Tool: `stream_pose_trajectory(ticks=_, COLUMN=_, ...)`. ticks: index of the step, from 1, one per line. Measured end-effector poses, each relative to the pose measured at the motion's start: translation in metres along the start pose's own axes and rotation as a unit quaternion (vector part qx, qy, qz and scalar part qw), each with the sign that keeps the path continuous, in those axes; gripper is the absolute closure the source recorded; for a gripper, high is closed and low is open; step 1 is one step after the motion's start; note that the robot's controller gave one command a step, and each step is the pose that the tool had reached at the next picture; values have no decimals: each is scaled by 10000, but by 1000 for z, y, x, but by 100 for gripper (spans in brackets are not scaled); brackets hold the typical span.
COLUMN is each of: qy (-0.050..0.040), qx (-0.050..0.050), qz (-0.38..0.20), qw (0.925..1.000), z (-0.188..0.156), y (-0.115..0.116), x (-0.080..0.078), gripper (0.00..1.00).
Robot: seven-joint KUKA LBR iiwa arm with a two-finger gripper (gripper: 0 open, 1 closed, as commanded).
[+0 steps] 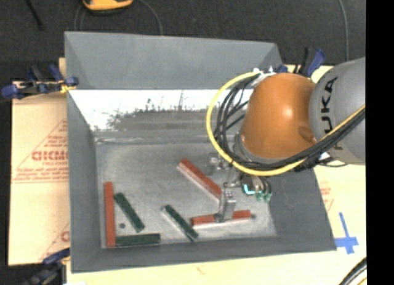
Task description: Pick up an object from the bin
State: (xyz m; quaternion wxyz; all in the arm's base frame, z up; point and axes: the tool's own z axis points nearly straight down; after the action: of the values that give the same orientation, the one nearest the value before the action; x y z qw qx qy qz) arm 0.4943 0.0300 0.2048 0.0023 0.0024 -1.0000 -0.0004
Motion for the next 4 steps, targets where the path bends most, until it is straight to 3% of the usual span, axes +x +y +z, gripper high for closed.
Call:
stream_pose_trajectory(ticks=1, qy=-36, qx=-2, qz=3, qw=10000, z=-3, y=0, x=-2, gripper=0)
stream_pose_trajectory(ticks=2, qy=-75, qx=-4, qz=314, qw=9995, z=29, y=-5, x=-4, gripper=0)
stream_pose_trajectory(ticks=3, qy=-66, qx=5, qz=264, qw=9996, z=88, y=-10, x=-17, gripper=0)
stream_pose_trajectory(ticks=4, qy=-59, qx=-3, qz=898, qw=9959, z=132, y=6, x=-6, gripper=100)
